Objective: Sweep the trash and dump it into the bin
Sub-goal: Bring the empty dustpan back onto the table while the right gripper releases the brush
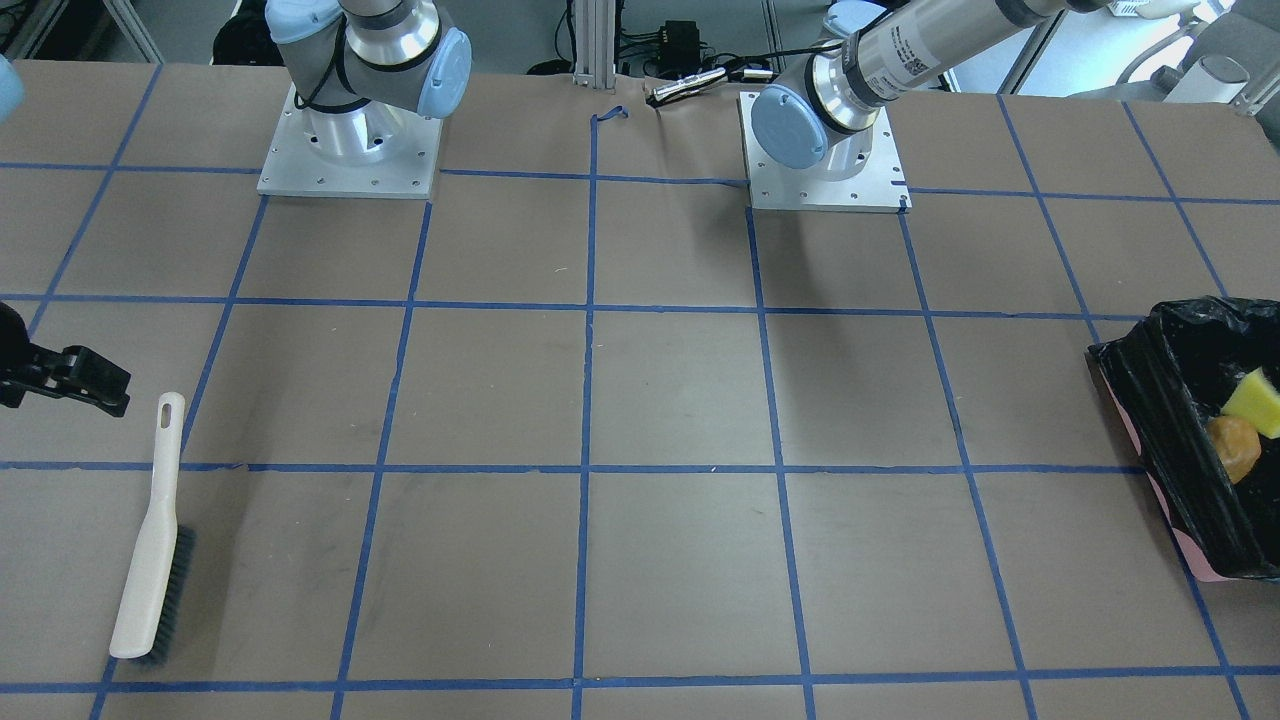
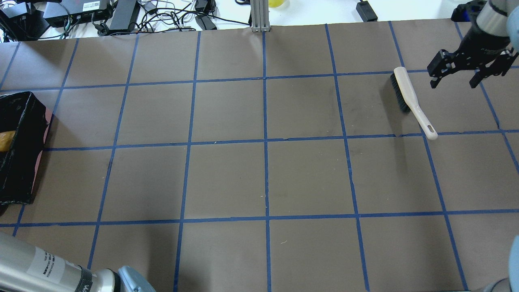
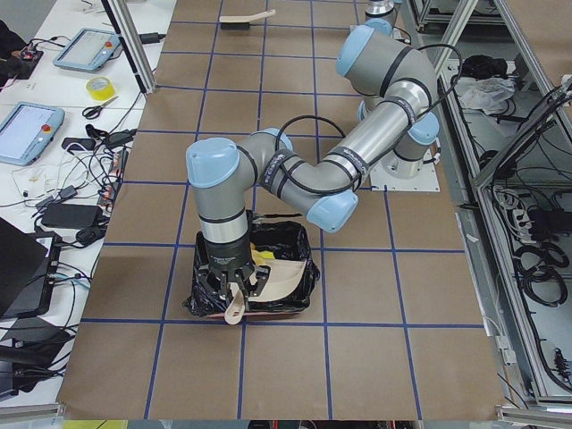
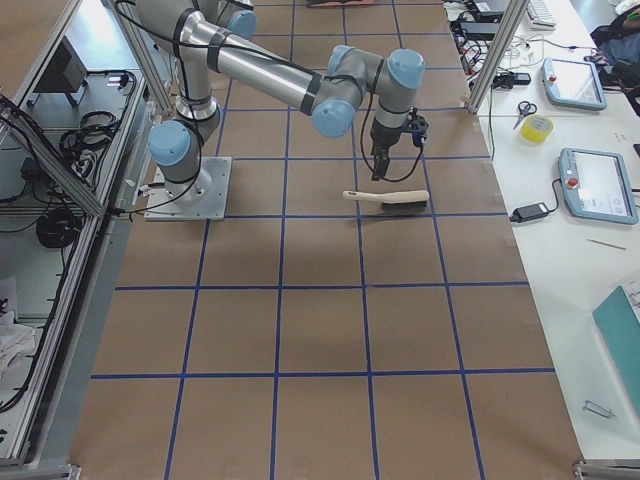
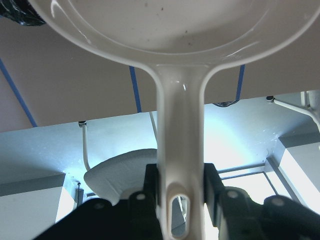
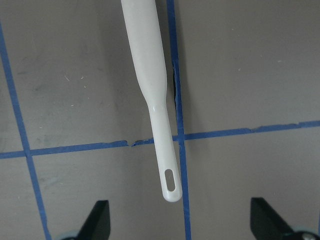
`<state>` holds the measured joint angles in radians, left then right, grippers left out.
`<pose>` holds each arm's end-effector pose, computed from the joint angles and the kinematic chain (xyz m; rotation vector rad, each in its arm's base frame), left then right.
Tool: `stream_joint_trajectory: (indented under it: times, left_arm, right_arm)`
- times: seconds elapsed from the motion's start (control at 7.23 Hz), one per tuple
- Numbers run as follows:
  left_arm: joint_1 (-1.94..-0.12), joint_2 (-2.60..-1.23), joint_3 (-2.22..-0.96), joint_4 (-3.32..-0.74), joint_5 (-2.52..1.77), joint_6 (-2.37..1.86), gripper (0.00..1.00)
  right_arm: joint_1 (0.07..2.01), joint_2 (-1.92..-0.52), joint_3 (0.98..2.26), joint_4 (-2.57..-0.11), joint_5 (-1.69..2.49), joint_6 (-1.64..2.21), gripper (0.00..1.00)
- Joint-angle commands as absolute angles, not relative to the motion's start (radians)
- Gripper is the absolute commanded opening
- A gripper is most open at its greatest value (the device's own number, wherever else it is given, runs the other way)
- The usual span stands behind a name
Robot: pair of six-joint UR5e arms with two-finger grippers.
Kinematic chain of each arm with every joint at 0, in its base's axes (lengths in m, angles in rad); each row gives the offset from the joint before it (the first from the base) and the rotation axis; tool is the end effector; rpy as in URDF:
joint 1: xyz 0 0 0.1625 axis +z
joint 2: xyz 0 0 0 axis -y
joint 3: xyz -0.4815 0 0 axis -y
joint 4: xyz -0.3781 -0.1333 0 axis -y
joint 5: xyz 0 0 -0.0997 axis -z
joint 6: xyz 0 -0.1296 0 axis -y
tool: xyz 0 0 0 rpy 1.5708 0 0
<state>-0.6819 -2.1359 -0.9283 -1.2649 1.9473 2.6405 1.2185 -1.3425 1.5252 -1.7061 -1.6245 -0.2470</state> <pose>0.5457 -0.5533 0.5239 2.0644 1.8547 0.6221 -0.0796 -0.5826 0.4288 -0.1613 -3.0986 -0.0949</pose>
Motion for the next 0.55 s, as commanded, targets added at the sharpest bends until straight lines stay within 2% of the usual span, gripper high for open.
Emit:
stream_joint_trajectory:
  times: [0.0, 0.42]
  left_arm:
    - [-0.703, -2.082, -1.007, -1.209, 1.962, 2.645, 0.0]
    - [-0.709, -2.056, -1.022, -1.2, 1.948, 2.634, 0.0]
  right_arm:
    - [1.23, -1.411, 1.489, -1.646, -1.621, -0.196, 1.0]
    - [1.351, -1.454, 1.488, -1.66, -1.586, -0.137, 1.0]
